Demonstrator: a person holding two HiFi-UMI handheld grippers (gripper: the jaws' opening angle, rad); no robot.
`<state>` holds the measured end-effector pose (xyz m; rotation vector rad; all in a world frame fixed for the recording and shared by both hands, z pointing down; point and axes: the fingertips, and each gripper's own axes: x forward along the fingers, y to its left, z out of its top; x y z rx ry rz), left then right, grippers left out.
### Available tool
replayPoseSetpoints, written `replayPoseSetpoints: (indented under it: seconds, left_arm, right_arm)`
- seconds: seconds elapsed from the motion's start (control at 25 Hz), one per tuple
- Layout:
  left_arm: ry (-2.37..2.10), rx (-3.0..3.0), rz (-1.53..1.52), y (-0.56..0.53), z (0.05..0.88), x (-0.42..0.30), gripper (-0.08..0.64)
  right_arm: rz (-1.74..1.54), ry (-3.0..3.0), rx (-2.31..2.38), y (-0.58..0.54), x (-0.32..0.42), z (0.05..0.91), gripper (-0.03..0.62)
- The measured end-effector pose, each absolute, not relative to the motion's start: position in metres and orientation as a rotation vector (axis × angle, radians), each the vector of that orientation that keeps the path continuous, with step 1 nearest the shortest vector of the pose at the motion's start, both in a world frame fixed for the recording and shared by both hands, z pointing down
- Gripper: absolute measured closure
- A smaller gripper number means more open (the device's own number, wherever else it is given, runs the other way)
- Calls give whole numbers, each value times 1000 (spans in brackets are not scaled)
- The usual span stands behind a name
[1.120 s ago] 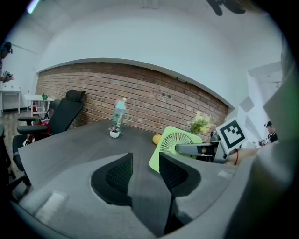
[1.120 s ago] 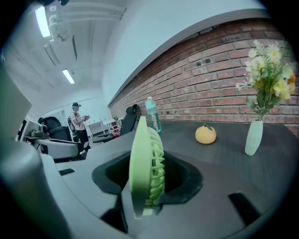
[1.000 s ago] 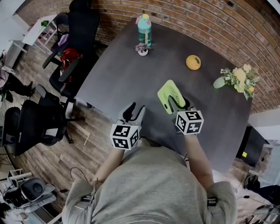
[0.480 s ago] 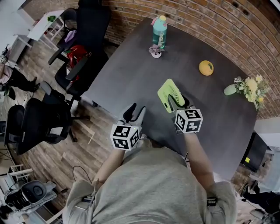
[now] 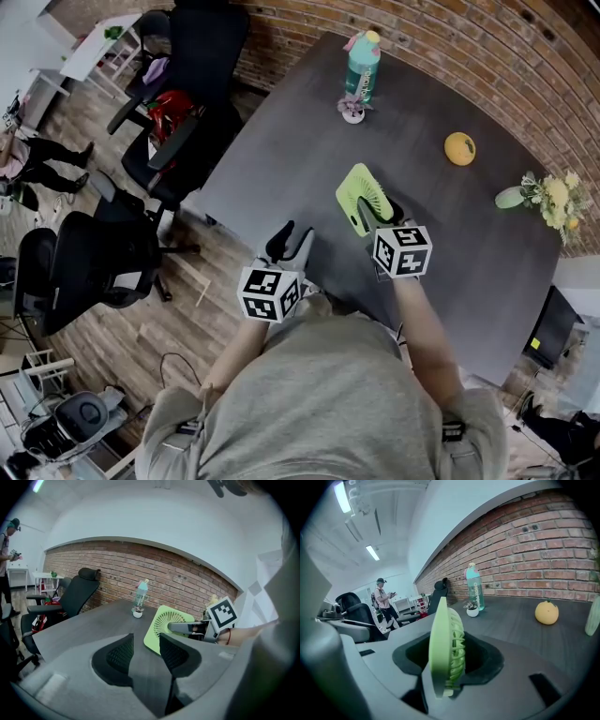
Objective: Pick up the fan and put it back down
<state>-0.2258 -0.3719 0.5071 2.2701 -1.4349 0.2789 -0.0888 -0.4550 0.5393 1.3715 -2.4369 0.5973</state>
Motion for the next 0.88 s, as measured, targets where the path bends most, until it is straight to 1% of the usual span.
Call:
replayPoseSetpoints:
  seconds: [0.48,0.88]
  left_arm:
    - [-1400,2278,291,-380,514,-253,393]
    - [-1384,2281,297,-382,519,-265,393]
  right_arm:
    - [626,-2425,1361,-473,-127,552,407]
    - [661,-2420,1360,-477,-137,560,405]
